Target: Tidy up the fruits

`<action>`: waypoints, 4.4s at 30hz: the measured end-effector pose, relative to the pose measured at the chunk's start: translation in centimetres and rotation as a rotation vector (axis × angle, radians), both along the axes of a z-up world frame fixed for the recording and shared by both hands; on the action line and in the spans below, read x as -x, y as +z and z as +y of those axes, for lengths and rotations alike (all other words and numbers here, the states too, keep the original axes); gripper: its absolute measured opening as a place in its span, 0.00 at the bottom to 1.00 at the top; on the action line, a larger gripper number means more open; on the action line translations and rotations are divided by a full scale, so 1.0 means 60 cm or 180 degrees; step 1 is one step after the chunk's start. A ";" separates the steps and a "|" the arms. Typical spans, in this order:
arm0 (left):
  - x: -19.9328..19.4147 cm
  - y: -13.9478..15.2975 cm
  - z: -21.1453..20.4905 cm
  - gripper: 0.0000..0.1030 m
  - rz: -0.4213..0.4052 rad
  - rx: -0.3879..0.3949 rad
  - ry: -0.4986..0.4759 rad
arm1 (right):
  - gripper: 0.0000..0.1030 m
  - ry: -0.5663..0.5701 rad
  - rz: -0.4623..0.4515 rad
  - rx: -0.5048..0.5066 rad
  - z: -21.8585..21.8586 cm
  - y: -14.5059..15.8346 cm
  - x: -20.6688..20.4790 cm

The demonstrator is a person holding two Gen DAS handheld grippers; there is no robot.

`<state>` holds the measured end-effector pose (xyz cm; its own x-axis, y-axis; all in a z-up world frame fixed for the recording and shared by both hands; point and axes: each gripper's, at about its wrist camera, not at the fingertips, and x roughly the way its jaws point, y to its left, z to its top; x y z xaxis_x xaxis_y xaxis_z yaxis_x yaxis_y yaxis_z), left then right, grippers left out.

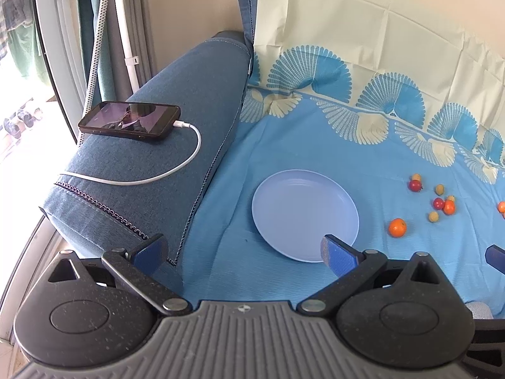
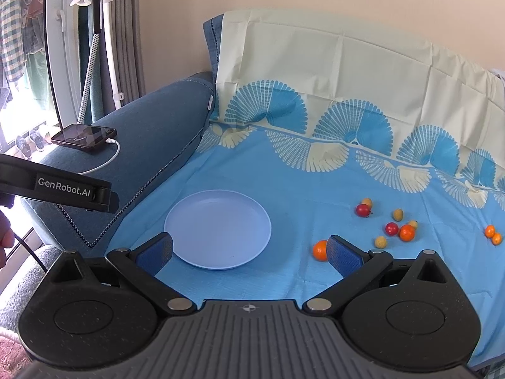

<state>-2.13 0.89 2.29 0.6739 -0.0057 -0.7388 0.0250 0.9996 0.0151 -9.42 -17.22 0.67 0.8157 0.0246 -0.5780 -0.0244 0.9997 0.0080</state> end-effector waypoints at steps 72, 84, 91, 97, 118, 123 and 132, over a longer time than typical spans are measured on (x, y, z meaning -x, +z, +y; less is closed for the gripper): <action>0.003 -0.002 -0.017 1.00 0.0034 -0.0122 -0.0064 | 1.00 -0.0037 0.0050 -0.0214 -0.028 -0.015 0.002; 0.000 0.000 -0.071 1.00 0.0059 -0.0208 -0.0240 | 1.00 -0.0327 -0.0032 -0.0394 -0.089 -0.020 0.013; -0.003 0.000 -0.130 1.00 0.0068 -0.0209 -0.0455 | 1.00 -0.0641 -0.0082 -0.0517 -0.154 -0.026 0.030; -0.009 -0.007 -0.188 1.00 0.0111 -0.0289 -0.0619 | 1.00 -0.0887 -0.0149 -0.0630 -0.212 -0.029 0.048; -0.100 -0.132 -0.440 1.00 0.0473 -0.0348 -0.1180 | 1.00 -0.2292 -0.0202 -0.0467 -0.580 -0.104 0.058; -0.164 -0.200 -0.495 1.00 0.0605 -0.0423 -0.1107 | 1.00 -0.2684 -0.0382 -0.0237 -0.749 -0.128 -0.026; -0.240 -0.300 -0.532 1.00 0.0774 -0.0638 -0.0978 | 0.99 -0.2862 -0.0001 0.0376 -0.989 -0.287 -0.213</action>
<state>12.28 -31.05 -15.74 0.4697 -0.0190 -0.8826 0.3476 0.9230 0.1651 3.37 -76.59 -16.56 0.4987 -0.6810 -0.5362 0.7658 0.6360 -0.0956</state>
